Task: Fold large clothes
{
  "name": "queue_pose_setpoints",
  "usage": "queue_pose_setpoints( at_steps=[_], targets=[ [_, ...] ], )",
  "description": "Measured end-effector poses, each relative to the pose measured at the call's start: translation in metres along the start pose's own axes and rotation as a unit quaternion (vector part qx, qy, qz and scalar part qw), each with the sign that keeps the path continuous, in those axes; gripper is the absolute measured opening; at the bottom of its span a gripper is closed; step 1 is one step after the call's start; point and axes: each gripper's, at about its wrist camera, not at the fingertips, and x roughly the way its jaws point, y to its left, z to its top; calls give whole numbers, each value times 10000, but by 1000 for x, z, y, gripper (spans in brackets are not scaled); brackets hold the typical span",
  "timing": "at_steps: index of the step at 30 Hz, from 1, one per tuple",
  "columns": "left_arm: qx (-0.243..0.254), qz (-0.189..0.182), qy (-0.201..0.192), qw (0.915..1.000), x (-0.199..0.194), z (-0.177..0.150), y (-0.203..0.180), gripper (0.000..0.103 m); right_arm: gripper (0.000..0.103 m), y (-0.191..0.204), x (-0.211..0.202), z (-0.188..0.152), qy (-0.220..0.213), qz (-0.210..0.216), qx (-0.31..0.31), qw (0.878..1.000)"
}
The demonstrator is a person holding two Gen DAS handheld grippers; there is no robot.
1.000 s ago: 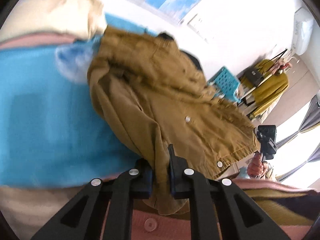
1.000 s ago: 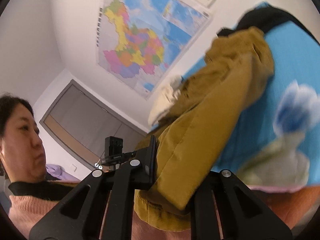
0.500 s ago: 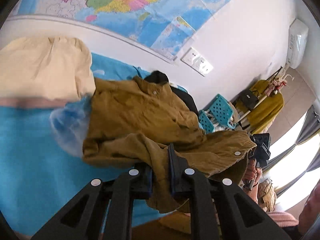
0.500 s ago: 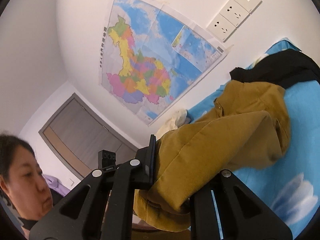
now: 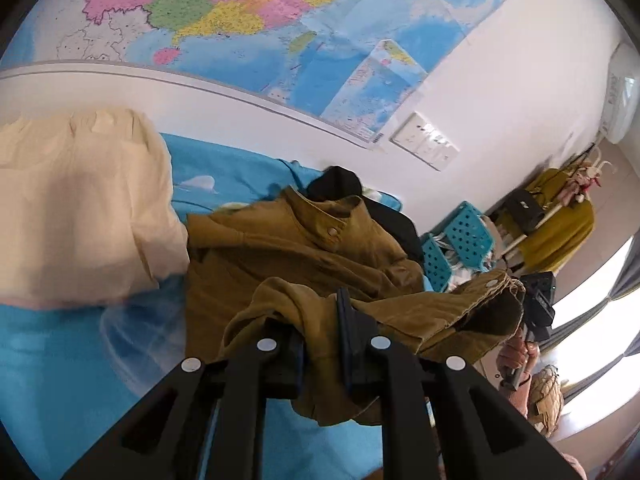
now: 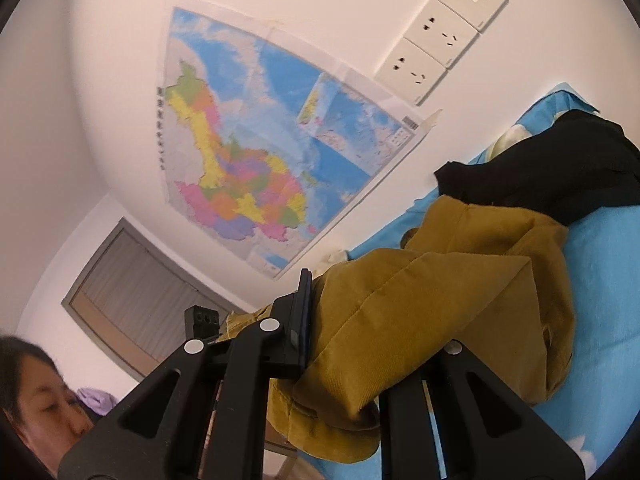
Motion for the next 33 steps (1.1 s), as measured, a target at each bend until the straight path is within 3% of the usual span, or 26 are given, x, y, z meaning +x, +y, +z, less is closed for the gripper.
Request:
queue_pose_setpoints(
  at_steps=[17, 33],
  targets=[
    [-156, 588, 378, 9974, 79, 66, 26, 13, 11, -64, 53, 50, 62, -585, 663, 9961],
    [-270, 1206, 772, 9893, 153, 97, 50, 13, 12, -125, 84, 73, 168, -977, 1297, 9866]
  ],
)
